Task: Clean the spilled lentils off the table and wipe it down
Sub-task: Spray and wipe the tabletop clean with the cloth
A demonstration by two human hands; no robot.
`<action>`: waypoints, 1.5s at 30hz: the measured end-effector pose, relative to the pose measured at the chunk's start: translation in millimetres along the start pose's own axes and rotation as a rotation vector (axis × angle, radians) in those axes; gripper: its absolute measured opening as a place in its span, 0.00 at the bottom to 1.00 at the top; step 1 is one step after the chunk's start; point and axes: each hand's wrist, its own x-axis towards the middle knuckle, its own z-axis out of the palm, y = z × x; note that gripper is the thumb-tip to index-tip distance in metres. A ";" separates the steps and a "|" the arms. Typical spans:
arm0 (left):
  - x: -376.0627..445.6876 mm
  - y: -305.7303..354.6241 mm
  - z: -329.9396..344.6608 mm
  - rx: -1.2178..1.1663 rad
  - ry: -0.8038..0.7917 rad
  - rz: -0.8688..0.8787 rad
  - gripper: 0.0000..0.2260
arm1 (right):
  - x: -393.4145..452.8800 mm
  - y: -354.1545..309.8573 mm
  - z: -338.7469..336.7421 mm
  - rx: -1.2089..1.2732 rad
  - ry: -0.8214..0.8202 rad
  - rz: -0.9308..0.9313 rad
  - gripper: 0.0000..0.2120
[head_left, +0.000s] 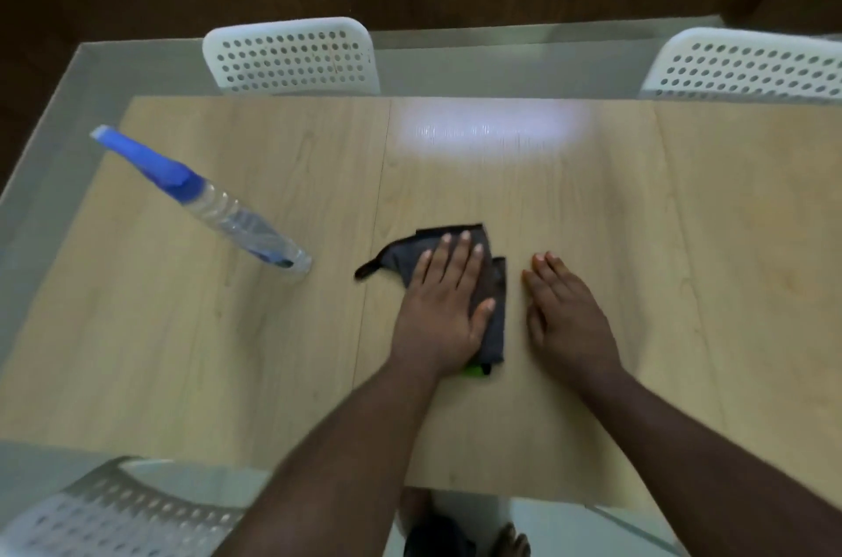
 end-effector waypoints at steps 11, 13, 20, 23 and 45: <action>-5.8 -38.2 -2.5 0.069 0.016 -0.217 0.34 | -15.6 11.7 -5.2 0.019 0.010 -0.041 0.28; -4.4 -10.6 4.3 0.060 0.025 -0.205 0.35 | -13.4 11.3 -5.5 0.033 0.038 -0.055 0.27; -134.3 31.6 33.1 0.022 0.027 -0.117 0.33 | -23.9 5.4 -9.3 0.046 0.025 -0.032 0.27; -151.9 0.7 32.0 0.039 0.043 -0.145 0.32 | -22.9 4.1 -9.9 0.043 0.023 -0.026 0.28; -67.1 27.7 30.4 0.053 0.023 -0.137 0.34 | -18.3 10.8 -12.6 0.053 -0.046 -0.023 0.26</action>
